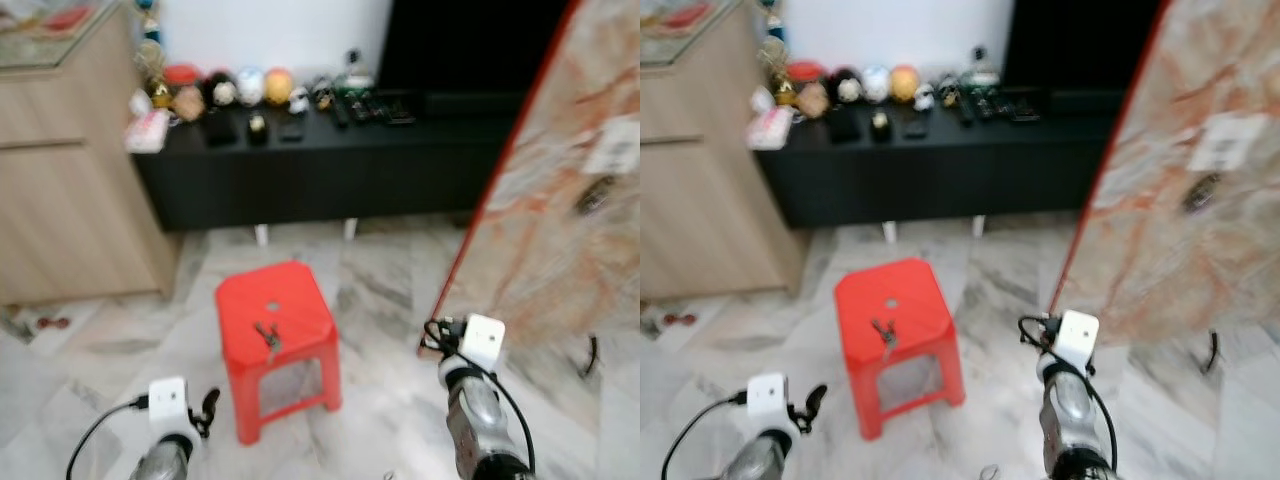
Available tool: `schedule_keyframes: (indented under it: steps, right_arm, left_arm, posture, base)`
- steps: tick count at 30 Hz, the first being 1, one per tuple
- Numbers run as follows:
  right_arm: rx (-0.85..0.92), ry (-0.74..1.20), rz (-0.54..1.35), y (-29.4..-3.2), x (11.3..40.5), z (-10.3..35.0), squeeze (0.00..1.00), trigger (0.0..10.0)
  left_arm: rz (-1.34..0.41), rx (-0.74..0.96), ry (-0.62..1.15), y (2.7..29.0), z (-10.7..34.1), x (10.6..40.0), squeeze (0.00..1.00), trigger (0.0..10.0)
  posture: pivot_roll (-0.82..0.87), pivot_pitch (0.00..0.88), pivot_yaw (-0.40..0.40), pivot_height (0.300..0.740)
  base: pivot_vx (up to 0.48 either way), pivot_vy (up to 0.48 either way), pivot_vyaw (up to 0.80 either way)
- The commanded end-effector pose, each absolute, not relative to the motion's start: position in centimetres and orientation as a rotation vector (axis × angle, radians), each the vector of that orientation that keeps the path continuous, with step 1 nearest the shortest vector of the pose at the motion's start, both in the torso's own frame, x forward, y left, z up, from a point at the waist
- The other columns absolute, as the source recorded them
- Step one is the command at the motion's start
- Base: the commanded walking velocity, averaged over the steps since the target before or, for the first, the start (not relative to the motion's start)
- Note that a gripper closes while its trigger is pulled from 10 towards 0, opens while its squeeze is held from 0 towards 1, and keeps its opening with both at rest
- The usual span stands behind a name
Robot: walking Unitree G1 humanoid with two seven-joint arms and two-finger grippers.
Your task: Hang keys on a hook
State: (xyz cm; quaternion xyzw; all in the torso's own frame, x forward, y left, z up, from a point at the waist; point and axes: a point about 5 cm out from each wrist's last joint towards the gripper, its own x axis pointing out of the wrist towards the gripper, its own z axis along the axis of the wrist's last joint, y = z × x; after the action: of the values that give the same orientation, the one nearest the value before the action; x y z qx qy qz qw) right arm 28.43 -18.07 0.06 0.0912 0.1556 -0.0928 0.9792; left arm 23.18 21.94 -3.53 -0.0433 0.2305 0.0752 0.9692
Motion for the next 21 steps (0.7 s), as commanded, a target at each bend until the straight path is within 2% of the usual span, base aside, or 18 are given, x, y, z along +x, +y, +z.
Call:
schedule_keyframes:
  steps: [1, 19, 21]
  right_arm:
    - [0.183, 0.321, -0.194, -18.28, 28.37, -0.01, 0.00, 10.0]
    - [0.176, 0.301, -0.207, -18.59, 28.61, 0.37, 0.00, 10.0]
    - [0.171, 0.290, -0.210, -18.71, 28.61, 0.47, 0.00, 10.0]
  left_arm:
    - [0.138, -0.094, 0.480, 21.39, -3.91, 22.81, 0.00, 10.0]
    - [0.123, -0.090, 0.479, 21.23, -3.82, 23.01, 0.00, 10.0]
    - [0.122, -0.089, 0.480, 21.22, -3.79, 23.06, 0.00, 10.0]
  posture:
    - [-0.02, 0.016, -0.044, 0.740]
    - [-0.03, 0.026, -0.038, 0.740]
    - [-0.03, 0.030, -0.038, 0.740]
  base:
    - [0.000, 0.000, -0.77]
    - [0.000, 0.000, -0.77]
    - [0.000, 0.000, -0.23]
